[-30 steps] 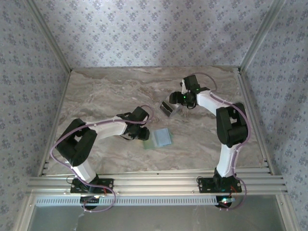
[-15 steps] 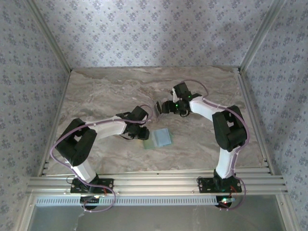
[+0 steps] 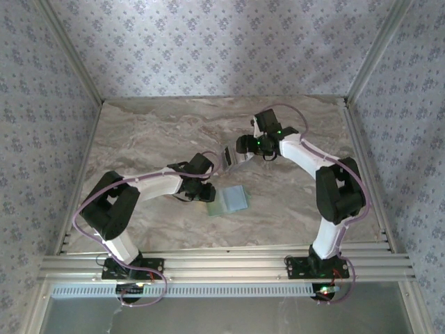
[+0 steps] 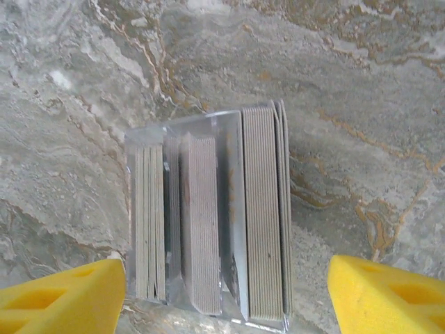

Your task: Put the credit cards into the card holder

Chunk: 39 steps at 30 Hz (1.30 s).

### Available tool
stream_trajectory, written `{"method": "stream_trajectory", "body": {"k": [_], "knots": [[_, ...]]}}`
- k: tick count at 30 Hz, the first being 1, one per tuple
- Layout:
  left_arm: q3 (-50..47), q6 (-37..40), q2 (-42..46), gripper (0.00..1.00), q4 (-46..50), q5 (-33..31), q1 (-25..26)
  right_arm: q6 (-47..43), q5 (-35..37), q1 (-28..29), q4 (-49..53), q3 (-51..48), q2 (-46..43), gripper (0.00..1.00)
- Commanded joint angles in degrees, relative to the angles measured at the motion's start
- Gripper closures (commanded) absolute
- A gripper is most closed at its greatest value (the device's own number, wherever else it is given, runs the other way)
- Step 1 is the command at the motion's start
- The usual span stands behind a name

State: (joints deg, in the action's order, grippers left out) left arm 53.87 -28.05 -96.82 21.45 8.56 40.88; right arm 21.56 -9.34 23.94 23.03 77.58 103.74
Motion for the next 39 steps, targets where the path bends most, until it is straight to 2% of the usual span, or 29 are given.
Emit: {"method": "stream_trajectory", "body": {"k": [1,9,20,32,39], "knots": [[-0.1,0.5,-1.0,0.69,-0.1,0.7,-0.3,-0.8,-2.6,-0.2,1.8,2.4,2.3,0.22],[-0.2,0.5,-1.1,0.69,-0.3,1.2,-0.4,-1.0,-2.2,-0.4,2.8,4.5,4.6,0.23],[-0.2,0.5,-1.3,0.69,-0.3,1.3,-0.5,-0.5,-6.0,-0.4,1.3,3.9,4.0,0.29],[-0.1,0.5,-1.4,0.69,-0.3,1.5,-0.5,0.1,-9.3,-1.0,-0.3,2.9,2.7,0.36],[0.0,0.5,-1.6,0.69,-0.2,1.4,-0.6,0.7,-10.4,-1.8,-1.0,2.1,2.6,0.44]]}}
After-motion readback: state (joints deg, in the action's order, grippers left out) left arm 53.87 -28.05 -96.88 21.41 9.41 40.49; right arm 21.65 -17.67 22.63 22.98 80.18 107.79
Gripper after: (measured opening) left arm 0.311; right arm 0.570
